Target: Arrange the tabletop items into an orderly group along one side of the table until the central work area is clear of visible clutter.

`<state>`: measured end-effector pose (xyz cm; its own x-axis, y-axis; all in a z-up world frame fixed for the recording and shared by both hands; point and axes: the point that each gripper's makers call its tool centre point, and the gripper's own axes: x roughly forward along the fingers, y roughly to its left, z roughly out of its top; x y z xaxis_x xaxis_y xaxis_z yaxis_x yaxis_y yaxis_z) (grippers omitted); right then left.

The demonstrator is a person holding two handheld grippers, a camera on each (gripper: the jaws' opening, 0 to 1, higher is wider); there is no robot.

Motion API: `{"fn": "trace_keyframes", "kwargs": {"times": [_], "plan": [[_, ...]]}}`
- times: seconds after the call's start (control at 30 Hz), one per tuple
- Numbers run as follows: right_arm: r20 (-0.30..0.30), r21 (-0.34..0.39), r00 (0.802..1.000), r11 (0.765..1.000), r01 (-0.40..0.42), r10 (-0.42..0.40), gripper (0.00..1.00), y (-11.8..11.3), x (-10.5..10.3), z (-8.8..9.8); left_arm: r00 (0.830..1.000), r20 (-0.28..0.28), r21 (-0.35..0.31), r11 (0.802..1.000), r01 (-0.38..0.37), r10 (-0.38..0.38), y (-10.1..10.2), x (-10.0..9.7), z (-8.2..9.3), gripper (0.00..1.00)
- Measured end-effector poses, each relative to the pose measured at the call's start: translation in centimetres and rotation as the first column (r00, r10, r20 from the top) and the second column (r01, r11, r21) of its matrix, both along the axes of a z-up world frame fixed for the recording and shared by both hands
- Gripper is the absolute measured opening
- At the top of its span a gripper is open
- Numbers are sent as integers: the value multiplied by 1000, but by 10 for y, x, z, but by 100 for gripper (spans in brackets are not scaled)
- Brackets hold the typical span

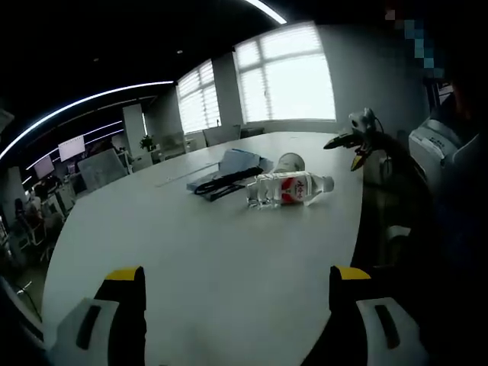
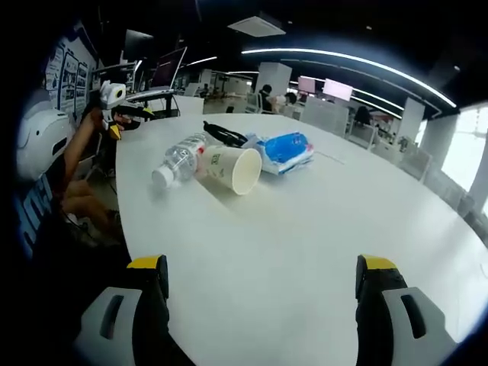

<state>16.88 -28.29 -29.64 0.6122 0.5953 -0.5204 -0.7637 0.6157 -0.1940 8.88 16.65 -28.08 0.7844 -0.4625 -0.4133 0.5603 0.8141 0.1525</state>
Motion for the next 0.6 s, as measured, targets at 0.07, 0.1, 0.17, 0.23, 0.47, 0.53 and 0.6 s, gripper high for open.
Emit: {"fn": "trace_keyframes", "kwargs": {"times": [0.07, 0.1, 0.17, 0.23, 0.47, 0.53, 0.6], "plan": [[1, -4, 1000, 1000, 0, 0, 100, 0, 0, 0, 1000, 0, 1, 1000, 1, -1, 0, 0, 0, 100], [1, -4, 1000, 1000, -1, 1, 100, 0, -1, 0, 1000, 0, 2, 1000, 3, -3, -1, 0, 0, 100], [0, -4, 1000, 1000, 0, 0, 100, 0, -1, 0, 1000, -1, 3, 1000, 4, -4, -1, 0, 0, 100], [1, -3, 1000, 1000, 1, -1, 100, 0, -1, 0, 1000, -1, 2, 1000, 4, -4, -2, -1, -1, 100], [1, -4, 1000, 1000, -2, 2, 100, 1, 0, -1, 1000, -1, -3, 1000, 5, -5, -2, -2, -2, 100], [1, -5, 1000, 1000, -1, 1, 100, 1, 0, -1, 1000, -1, -3, 1000, 4, -4, -1, -2, -2, 100], [3, -6, 1000, 1000, 0, 0, 100, 1, 0, -1, 1000, 2, -3, 1000, -4, 4, 1, -2, -1, 100]]}}
